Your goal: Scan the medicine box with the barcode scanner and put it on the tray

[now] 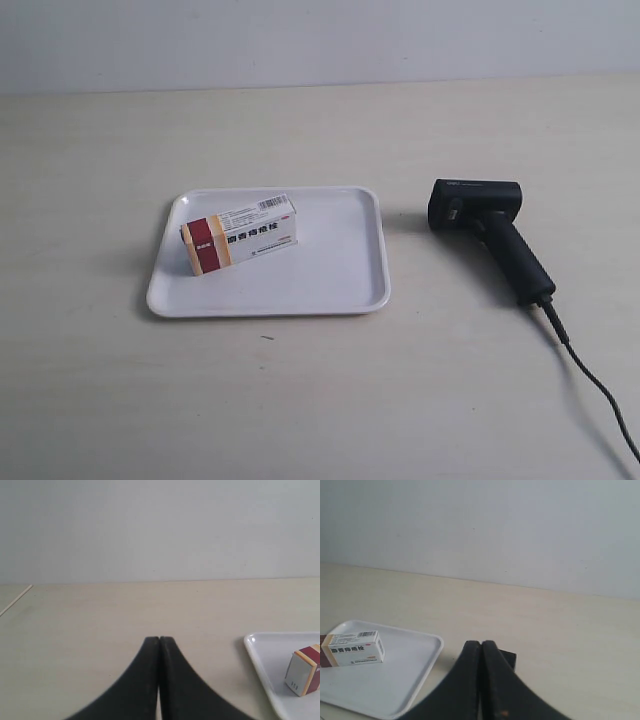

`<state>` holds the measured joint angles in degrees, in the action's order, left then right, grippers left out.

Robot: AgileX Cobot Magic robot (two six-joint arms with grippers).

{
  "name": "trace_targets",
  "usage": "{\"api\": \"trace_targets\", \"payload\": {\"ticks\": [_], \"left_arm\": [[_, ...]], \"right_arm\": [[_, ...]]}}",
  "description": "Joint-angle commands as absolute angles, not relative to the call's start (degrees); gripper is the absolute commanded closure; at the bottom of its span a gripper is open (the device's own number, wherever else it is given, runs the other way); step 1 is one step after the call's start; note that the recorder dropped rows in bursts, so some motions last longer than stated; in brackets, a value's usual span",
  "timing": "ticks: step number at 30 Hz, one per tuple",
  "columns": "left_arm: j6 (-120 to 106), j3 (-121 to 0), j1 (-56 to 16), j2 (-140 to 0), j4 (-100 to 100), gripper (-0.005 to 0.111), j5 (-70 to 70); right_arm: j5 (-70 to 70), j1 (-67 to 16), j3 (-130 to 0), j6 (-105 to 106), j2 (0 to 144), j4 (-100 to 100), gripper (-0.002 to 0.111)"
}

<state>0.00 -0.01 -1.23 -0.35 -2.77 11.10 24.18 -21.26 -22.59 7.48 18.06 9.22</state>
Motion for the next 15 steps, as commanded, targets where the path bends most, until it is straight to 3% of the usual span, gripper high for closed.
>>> {"api": "trace_targets", "payload": {"ticks": [1,9,15], "left_arm": [[0.0,0.0,-1.1,0.0,-2.3,0.105,11.2],[0.0,0.0,-1.1,0.0,-2.3,0.105,11.2],[0.0,0.0,-1.1,0.0,-2.3,0.105,11.2]], "right_arm": [[20.3,-21.3,-19.8,7.5,16.6,6.8,0.108],[10.3,-21.3,-1.3,7.5,9.4,6.0,0.108],[8.7,-21.3,0.0,7.3,7.7,9.0,0.108]]}}
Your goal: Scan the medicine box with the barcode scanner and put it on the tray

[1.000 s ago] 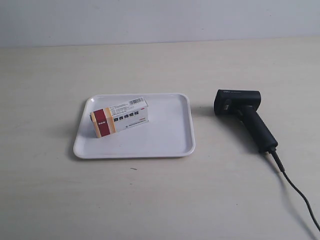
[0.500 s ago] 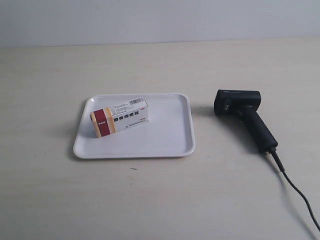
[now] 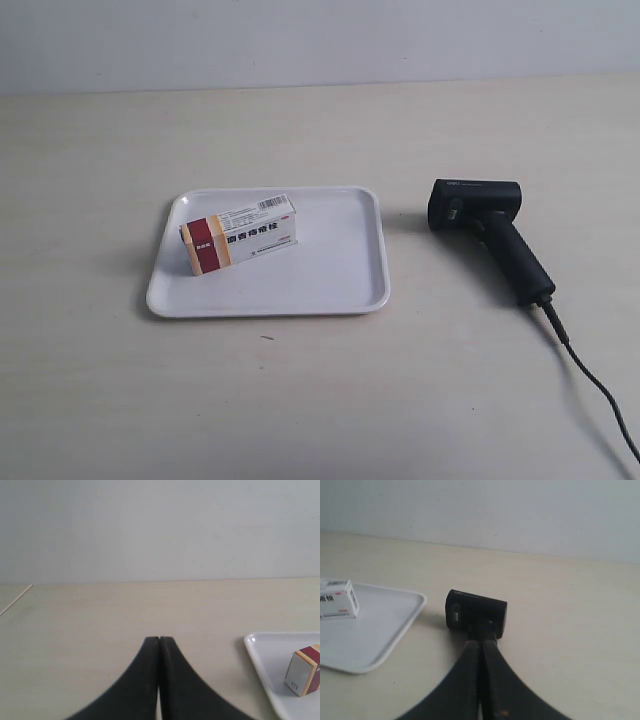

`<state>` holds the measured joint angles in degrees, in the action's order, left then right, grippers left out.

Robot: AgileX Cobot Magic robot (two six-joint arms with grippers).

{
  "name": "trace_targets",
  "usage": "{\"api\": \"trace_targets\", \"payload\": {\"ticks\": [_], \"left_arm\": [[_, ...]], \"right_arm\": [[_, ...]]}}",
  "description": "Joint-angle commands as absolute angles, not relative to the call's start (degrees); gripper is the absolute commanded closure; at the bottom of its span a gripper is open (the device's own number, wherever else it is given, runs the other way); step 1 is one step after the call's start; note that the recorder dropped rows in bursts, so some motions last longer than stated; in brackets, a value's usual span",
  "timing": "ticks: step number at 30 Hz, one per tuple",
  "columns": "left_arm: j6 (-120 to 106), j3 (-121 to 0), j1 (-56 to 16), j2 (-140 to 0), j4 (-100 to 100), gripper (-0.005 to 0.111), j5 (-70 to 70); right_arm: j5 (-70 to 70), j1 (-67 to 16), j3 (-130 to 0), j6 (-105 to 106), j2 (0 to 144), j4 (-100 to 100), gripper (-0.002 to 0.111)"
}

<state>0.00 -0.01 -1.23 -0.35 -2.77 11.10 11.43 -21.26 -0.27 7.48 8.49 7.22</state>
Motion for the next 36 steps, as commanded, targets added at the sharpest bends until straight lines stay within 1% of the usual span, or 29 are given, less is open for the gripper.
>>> {"api": "trace_targets", "payload": {"ticks": [1,5,12,16,21,26,36], "left_arm": [[0.0,0.0,-1.1,0.0,-2.3,0.105,11.2],[0.0,0.0,-1.1,0.0,-2.3,0.105,11.2],[0.0,0.0,-1.1,0.0,-2.3,0.105,11.2],[0.0,0.0,-1.1,0.0,-2.3,0.105,11.2],[0.0,0.0,-1.1,0.0,-2.3,0.105,11.2],[0.0,0.0,-1.1,0.0,-2.3,0.105,11.2],[0.0,0.0,-1.1,0.0,-2.3,0.105,11.2]], "right_arm": [[8.7,-21.3,0.0,7.3,7.7,9.0,0.108],[8.7,-19.9,0.0,7.4,5.8,9.0,0.108],[8.9,-8.0,0.0,7.4,0.0,9.0,0.108],[9.8,-4.7,0.0,7.4,0.0,9.0,0.108],[10.2,-4.2,0.0,6.6,0.0,10.1,0.108],[10.1,-4.2,0.0,-0.6,0.0,22.4,0.108],[8.8,-4.2,0.0,5.2,0.0,14.1,0.108]]}}
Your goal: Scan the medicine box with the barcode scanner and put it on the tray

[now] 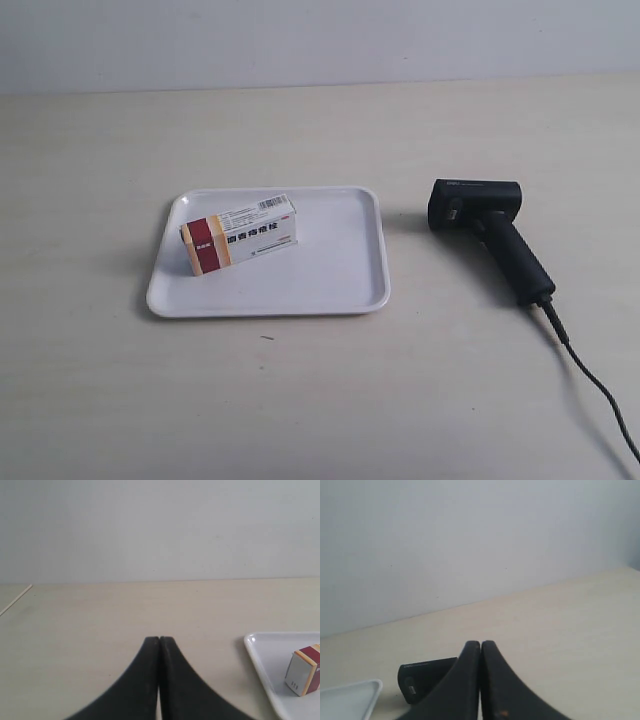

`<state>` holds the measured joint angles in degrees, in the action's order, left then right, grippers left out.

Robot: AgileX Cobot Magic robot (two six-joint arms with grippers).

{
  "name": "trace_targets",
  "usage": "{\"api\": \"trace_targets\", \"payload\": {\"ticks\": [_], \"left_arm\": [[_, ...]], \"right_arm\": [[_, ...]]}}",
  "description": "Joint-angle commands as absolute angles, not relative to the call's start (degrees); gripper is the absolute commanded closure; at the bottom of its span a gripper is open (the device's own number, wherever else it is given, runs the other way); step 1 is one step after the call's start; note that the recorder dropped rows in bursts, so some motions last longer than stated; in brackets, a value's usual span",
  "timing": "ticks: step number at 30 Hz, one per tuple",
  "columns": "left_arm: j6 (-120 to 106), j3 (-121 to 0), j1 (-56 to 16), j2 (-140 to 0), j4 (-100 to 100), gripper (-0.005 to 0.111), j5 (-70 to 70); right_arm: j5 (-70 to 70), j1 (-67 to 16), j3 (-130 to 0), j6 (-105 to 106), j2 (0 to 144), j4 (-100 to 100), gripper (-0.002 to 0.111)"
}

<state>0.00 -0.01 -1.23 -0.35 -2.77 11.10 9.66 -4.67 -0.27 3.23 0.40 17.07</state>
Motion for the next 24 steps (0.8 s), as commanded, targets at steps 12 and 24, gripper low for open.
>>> {"api": "trace_targets", "payload": {"ticks": [12,24], "left_arm": [[0.0,0.0,-1.1,0.0,-2.3,0.105,11.2],[0.0,0.0,-1.1,0.0,-2.3,0.105,11.2]], "right_arm": [[9.3,-4.2,0.0,4.9,0.0,14.5,0.108],[9.3,-4.2,0.0,4.8,0.0,14.6,0.108]]}}
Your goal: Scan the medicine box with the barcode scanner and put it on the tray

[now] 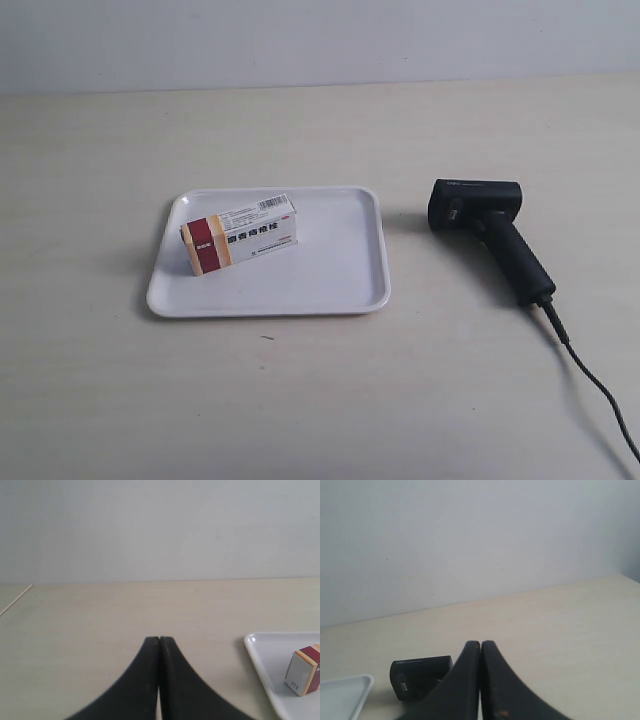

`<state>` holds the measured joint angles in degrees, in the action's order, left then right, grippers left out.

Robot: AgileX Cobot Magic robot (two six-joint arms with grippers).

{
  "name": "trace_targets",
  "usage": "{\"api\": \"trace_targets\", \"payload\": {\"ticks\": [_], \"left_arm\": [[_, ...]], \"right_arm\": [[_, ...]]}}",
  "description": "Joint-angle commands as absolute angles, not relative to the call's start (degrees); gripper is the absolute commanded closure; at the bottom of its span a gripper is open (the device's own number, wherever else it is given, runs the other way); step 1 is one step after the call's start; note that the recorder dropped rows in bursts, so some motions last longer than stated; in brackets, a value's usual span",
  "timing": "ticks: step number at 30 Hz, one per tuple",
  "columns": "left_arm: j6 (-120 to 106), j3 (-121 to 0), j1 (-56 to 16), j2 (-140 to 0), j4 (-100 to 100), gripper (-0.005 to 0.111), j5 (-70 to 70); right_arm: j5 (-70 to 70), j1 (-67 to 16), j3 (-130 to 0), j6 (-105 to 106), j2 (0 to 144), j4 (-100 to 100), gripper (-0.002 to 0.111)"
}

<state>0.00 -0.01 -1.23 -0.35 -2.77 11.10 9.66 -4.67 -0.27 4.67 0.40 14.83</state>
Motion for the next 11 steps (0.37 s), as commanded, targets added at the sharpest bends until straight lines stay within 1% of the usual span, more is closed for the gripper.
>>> {"api": "trace_targets", "payload": {"ticks": [1,11], "left_arm": [[0.0,0.0,-1.1,0.0,-2.3,0.105,11.2],[0.0,0.0,-1.1,0.0,-2.3,0.105,11.2]], "right_arm": [[9.3,-4.2,0.0,4.8,0.0,14.6,0.108],[9.1,-4.2,0.0,4.8,0.0,14.5,0.108]]}}
